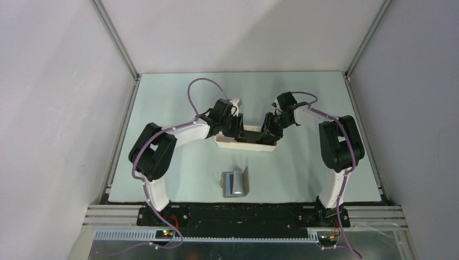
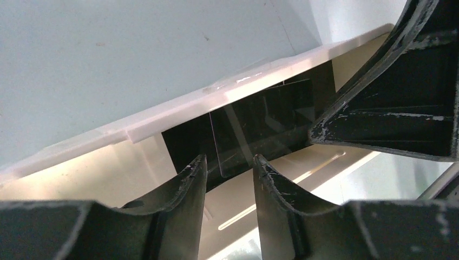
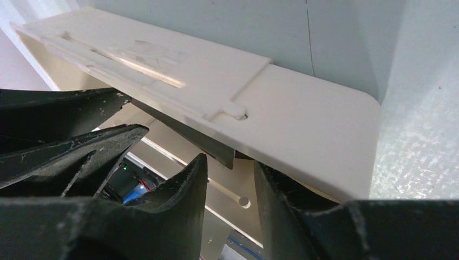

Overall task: Put the credit cards into the card holder
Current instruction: Pick up the credit card from the storage box.

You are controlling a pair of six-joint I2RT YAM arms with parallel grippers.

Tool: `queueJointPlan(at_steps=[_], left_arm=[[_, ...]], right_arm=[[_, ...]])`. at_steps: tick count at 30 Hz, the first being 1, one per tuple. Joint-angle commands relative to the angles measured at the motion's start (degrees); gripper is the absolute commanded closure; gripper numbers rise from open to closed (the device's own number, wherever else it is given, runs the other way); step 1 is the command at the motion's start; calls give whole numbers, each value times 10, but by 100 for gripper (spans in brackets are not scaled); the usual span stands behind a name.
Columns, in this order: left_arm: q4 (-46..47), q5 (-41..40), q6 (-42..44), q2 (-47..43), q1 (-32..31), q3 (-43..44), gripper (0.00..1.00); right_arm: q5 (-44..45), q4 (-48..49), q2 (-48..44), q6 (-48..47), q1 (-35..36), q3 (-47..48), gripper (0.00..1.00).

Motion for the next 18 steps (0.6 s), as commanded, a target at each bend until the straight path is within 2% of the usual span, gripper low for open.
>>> queueJointPlan(at_steps=[1,8,18], left_arm=[[-4,-6,-13,16,-6,20,58],[-5,0,-17,31,-8,25,63],[-16,0,-14,35,-8,32,78]], right_arm=[[16,25,15,13,1,13,60],[-7,53,9,24,4,13,64],[-15,58,-31,26,13,13,69]])
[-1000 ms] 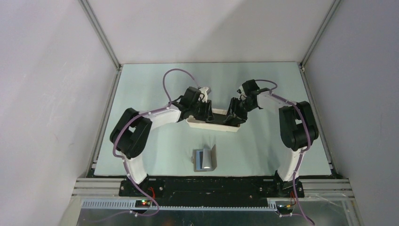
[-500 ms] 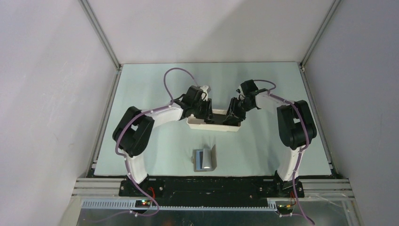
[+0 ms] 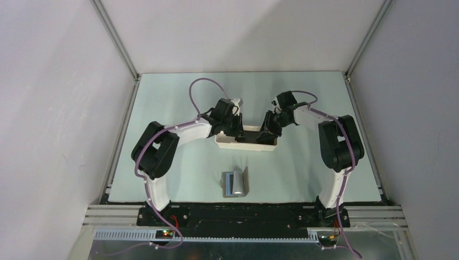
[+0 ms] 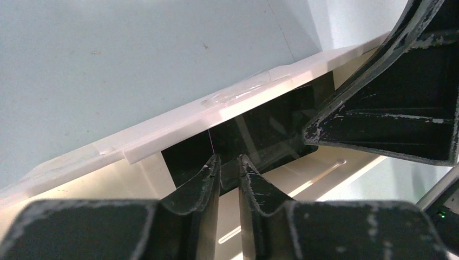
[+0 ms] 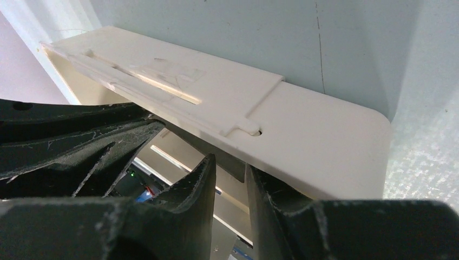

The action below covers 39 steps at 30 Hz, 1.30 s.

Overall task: Put the credit cards into the card holder
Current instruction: Pick up the credit card from the storage box.

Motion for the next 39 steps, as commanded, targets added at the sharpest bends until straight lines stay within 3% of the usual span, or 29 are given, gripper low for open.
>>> queueJointPlan(at_steps=[1,11,21,24,26,33,39], left_arm=[[-20,0,0,14,-4,15,79],[-27,-1,5,16,-4,20,85],[-29,2,10,12,-5,21,85],[-29,3,12,10,-4,22,84],[-29,1,13,6,-5,21,82],[-27,-11,21,-76,-4,20,61],[-14,-44,48,-219,-5,10,52]], right_arm=[[-8,19,-39,5,8,13,70],[11,2,-66,-5,19,14,80],[-10,36,-63,-1,31,13,82],[-6,43,-56,4,34,13,92],[-6,43,-54,6,34,13,100],[6,22,-104,-16,30,13,100],[-25,3,-198,-49,22,13,100]])
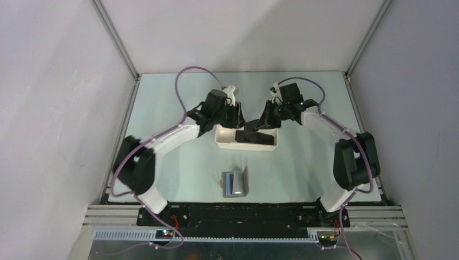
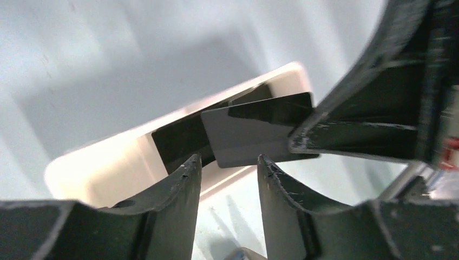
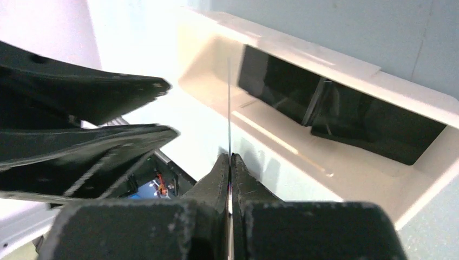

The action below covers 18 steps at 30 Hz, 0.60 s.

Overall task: Put the credit cards into the card holder
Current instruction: Pick up the credit card from the storage box.

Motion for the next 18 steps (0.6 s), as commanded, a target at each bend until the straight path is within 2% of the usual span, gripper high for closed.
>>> queueJointPlan(at_steps=[1,2,5,10,13,18], left_arm=[[29,-23,35,-156,-2,-2,51],[29,-16,45,-173,-1,-10,47],[27,83,73,-242,2,-26,38],[-8,231,103,-297,3,-48,34],[-66,282,132,-311,2,-55,34],[-110,340,151,-323,-15,-89,35]], right_arm=[[-35,-19,-93,-42,-7,13,100],[-53,-24,-113,-56,-9,13,100],[-86,-79,-145,-111,-9,22,100],[-111,-195,-200,-204,25,38,100],[-104,-242,-228,-212,83,38,100],[-84,-291,-255,-214,184,35,100]])
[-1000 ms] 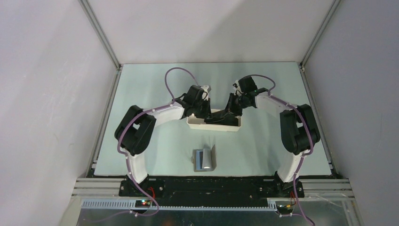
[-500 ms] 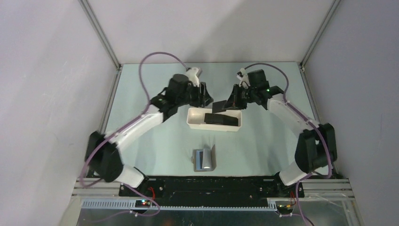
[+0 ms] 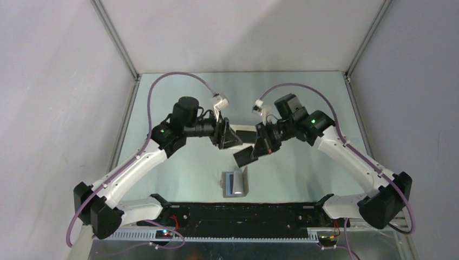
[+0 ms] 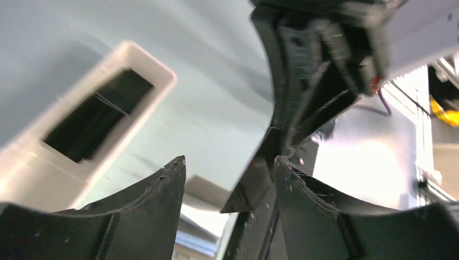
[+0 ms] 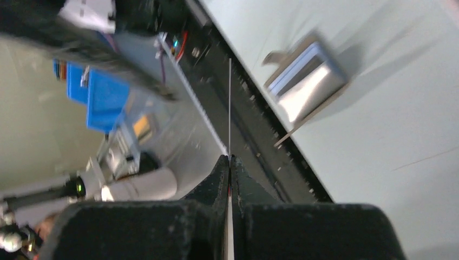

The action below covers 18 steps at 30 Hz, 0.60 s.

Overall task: Put the credit cards into the card holder
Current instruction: Pick up the credit card from the storage box.

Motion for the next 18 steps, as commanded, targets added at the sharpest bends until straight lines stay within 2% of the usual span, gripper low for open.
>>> queueJointPlan(at_steps=[1,8,15,17,18], left_arm=[[-78,102,46,-10,-19,-31,35],[-100,172,51,1,-69,-62,37],[-100,182,41,28,-110,-49,43],[-100,182,38,34,-113,-41,54],[-100,183,37,40,-114,-39,66]], right_arm=[[1,-74,-28,-27,62,16,100],[-13,-78,-42,-22,95,8,100],[-28,-66,-37,-20,95,8,100],[-29,-65,-36,-20,95,8,100],[-28,-64,-35,-21,95,8,100]])
